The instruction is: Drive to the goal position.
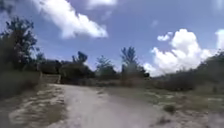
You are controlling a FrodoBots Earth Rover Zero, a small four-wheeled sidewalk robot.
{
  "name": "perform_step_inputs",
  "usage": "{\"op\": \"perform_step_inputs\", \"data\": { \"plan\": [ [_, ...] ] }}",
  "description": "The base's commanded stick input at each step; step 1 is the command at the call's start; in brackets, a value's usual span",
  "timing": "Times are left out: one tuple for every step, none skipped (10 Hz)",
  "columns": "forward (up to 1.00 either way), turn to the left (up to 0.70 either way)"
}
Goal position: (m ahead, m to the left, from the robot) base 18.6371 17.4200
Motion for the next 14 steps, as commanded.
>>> {"op": "perform_step_inputs", "data": {
  "plan": [
    [1.00,0.40],
    [1.00,0.40],
    [1.00,0.08],
    [1.00,0.00],
    [1.00,0.00],
    [1.00,0.00],
    [1.00,0.00],
    [1.00,0.00],
    [1.00,0.00],
    [1.00,0.00],
    [1.00,0.00],
    [1.00,0.00],
    [1.00,0.00],
    [1.00,0.00]
  ]
}}
